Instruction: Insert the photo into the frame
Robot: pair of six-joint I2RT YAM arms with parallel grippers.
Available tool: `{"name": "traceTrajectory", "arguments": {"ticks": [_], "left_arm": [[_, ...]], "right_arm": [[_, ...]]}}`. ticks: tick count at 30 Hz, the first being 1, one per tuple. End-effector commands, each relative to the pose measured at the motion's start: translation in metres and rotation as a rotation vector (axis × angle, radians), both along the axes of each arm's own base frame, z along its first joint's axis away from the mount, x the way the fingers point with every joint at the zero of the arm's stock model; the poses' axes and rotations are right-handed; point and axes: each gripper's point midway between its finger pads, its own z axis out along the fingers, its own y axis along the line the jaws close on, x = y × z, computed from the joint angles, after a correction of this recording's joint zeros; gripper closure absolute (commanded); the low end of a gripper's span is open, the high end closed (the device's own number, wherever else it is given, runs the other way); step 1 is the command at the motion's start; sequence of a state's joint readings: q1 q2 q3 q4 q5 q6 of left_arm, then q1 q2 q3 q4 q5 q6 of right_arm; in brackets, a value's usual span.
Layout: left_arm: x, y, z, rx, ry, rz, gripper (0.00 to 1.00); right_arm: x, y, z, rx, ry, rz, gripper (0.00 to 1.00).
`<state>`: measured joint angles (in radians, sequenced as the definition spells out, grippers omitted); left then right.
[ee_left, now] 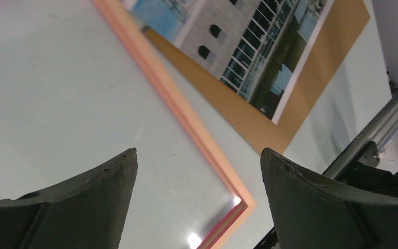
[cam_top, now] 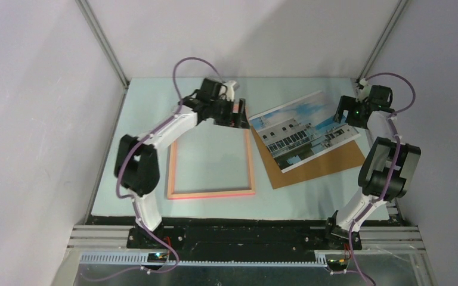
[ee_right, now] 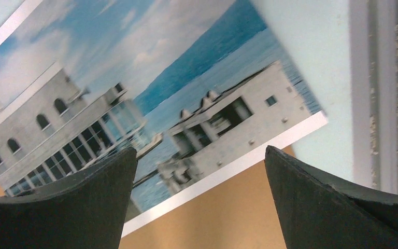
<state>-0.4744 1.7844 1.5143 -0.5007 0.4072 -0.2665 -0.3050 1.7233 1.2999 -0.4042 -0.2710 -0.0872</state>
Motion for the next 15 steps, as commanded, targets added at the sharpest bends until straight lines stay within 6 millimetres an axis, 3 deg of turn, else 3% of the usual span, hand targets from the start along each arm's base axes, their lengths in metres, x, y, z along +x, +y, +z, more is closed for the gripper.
{"name": "traceTrajectory", "arguments": {"ticks": [1, 2, 3, 6, 7, 8, 15], "left_arm": [[-0.009, -0.061, -0.013, -0.061, 0.097, -0.062, 0.09], [-0.006, -0.071, -0.007, -0.079, 0.095, -0.061, 0.09], [-0.009, -0.082, -0.017, -0.075, 0.119, -0.074, 0.1], [-0.006, -0.109, -0.012, -0.105, 0.121, -0.086, 0.1], [-0.007, -0.117, -0.022, -0.095, 0.136, -0.092, 0.11], [-0.002, -0.122, -0.018, -0.103, 0.128, -0.079, 0.11], [0.017, -0.14, -0.057, -0.101, 0.237, 0.037, 0.12]], "right_arm": [[0.022, -0.029, 0.002, -0.023, -0.015, -0.009, 0.04], [0.024, -0.037, 0.004, -0.029, -0.014, -0.017, 0.04], [0.025, -0.041, -0.007, -0.023, 0.012, -0.023, 0.04], [0.032, -0.059, -0.016, -0.019, 0.03, -0.045, 0.04], [0.033, -0.065, -0.018, -0.022, 0.033, -0.049, 0.04], [0.036, -0.069, -0.021, -0.022, 0.043, -0.05, 0.05], [0.048, -0.087, -0.037, -0.036, 0.089, -0.049, 0.05]]}}
